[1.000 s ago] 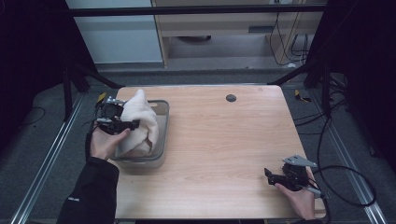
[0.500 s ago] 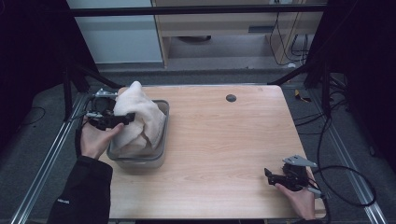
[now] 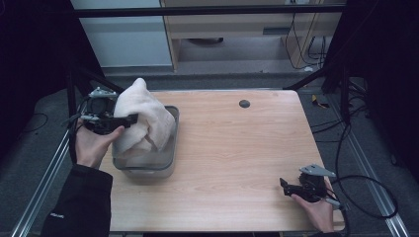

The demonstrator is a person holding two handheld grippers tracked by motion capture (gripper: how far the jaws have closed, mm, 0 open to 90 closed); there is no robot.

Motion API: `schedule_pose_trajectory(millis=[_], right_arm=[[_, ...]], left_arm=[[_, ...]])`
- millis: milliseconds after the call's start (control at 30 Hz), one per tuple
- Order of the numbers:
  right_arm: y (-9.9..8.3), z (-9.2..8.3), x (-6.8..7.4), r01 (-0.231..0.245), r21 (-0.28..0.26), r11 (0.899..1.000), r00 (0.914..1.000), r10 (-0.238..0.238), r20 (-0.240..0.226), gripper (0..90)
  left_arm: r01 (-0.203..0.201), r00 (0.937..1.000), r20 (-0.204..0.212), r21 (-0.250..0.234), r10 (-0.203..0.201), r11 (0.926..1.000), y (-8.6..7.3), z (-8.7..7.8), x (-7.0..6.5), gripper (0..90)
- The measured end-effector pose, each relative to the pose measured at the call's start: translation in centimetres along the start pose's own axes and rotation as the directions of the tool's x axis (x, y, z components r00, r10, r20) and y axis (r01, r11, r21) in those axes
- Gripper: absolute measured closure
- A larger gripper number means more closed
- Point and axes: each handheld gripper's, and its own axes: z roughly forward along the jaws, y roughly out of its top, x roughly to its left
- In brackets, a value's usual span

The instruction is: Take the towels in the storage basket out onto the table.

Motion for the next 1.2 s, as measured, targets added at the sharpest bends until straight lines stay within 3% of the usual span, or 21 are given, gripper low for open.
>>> schedule_pose_trajectory(millis=[267, 533, 1200], right_arm=[[0.0, 0.0, 0.0, -0.001, 0.0, 1.0, 1.0, 0.001, 0.001, 11.5], [0.0, -0.1, 0.0, 0.0, -0.003, 1.0, 1.0, 0.0, 0.001, 11.4], [0.0, -0.2, 0.0, -0.009, -0.008, 1.0, 1.0, 0.009, -0.002, 11.2]], left_arm=[[-0.004, 1.0, 0.001, -0.025, 0.004, 0.9997, 0.3, -1.5, 0.0, 55.9], [-0.019, 0.9996, 0.022, -0.041, 0.02, 0.999, 0.8, -2.5, -0.8, 55.9], [-0.089, 0.9925, 0.078, -0.065, 0.094, 0.9939, 2.6, -3.5, -4.5, 55.7]])
